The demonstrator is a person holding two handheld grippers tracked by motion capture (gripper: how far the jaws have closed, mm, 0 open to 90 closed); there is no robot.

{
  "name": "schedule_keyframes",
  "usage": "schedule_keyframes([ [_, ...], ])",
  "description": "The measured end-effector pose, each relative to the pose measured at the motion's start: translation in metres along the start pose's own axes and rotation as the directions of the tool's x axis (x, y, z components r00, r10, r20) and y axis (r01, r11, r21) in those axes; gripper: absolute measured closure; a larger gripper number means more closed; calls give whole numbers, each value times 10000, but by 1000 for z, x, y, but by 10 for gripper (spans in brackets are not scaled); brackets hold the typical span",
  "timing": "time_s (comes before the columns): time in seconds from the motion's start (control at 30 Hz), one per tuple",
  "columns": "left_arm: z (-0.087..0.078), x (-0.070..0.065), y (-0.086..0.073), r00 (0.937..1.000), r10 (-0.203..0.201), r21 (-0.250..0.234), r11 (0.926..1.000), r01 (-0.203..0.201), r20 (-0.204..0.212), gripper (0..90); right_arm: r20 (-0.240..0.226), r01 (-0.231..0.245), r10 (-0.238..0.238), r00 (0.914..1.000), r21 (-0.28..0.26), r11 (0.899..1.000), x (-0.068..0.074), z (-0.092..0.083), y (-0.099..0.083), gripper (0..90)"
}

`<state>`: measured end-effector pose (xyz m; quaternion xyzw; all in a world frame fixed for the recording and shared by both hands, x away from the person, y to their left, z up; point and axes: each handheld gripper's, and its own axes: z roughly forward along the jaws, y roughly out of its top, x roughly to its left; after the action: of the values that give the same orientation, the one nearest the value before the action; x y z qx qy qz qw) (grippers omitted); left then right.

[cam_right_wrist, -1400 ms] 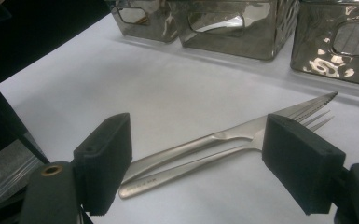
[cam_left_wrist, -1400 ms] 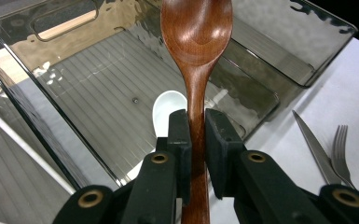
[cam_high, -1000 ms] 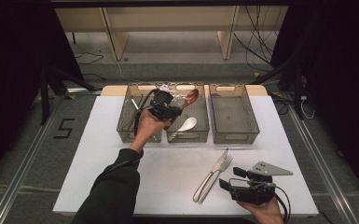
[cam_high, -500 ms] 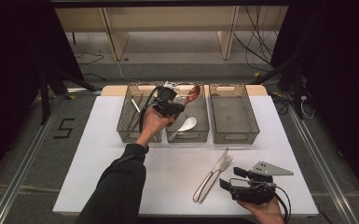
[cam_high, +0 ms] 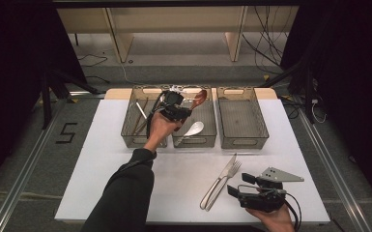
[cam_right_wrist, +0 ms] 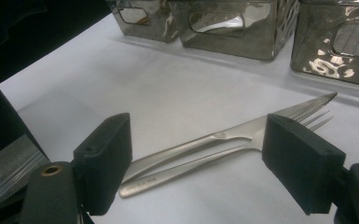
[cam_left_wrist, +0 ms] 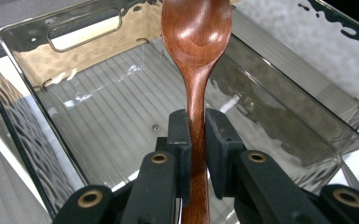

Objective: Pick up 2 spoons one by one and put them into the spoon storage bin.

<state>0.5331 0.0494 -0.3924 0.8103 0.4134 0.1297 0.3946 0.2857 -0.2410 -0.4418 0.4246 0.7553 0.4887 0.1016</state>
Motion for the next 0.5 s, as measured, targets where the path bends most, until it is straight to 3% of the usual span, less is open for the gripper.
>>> schedule_keyframes([
  [0.4,10,1,-4,9994,-248,248,9994,254,-243,789,-2,29,-29,10000,-40,10000,0,0,0,250],
  [0.5,12,2,-4,9986,-455,427,9980,466,-275,632,4,-7,7,10000,-8,10000,0,-1,0,250],
])
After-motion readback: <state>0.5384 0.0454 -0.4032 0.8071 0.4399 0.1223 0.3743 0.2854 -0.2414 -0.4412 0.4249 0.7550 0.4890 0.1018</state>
